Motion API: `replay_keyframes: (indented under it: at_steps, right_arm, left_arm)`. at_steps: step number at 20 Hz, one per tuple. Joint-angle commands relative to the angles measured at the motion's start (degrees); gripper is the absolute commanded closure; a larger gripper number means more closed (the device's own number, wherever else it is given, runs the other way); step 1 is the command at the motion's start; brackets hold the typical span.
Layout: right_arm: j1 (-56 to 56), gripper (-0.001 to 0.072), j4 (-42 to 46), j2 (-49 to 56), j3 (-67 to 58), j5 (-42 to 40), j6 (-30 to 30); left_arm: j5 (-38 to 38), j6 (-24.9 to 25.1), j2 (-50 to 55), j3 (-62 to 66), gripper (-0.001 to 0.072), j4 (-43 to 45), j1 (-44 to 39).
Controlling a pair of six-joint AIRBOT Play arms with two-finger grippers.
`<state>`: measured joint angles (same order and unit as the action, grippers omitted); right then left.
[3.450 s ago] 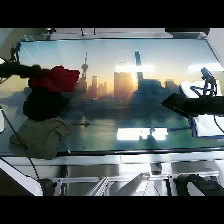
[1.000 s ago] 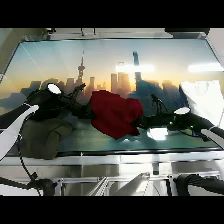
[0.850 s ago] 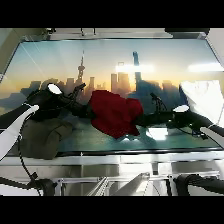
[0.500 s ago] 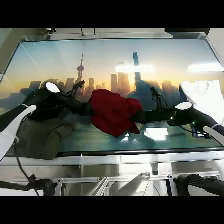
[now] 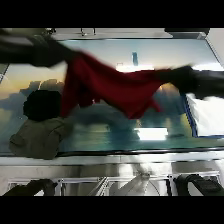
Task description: Fold the shirts.
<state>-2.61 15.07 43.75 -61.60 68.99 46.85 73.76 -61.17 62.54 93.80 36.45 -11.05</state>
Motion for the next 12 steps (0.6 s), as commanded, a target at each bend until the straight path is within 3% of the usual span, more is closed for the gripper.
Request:
replay_keyframes:
  at_steps: [1, 3, 6, 9, 12]
  right_arm:
    - [-0.87, 0.0696, 0.94, -11.41, -10.05, -4.07, -0.13]
    - [-0.87, 0.0696, 4.33, -13.40, -10.43, -6.88, 1.92]
    - [-0.85, 0.0696, 10.91, -9.86, -9.38, -6.80, 10.73]
    - [-0.85, 0.0695, 12.41, -1.90, -5.99, -4.55, 16.96]
    - [-0.85, 0.0695, 12.41, 7.87, -0.61, -2.95, 17.68]
  left_arm:
    - [-5.81, -0.15, -9.25, 10.45, 0.0688, -0.39, -2.91]
    - [-7.08, -1.55, -10.97, 11.58, 0.0688, 4.92, -3.96]
    - [-5.46, -5.60, -8.26, 7.91, 0.0687, 9.22, -5.03]
    - [-3.78, -6.03, -0.37, 1.03, 0.0687, 9.05, -4.98]
    - [-3.21, -5.99, 10.16, -5.68, 0.0688, 9.01, -4.39]
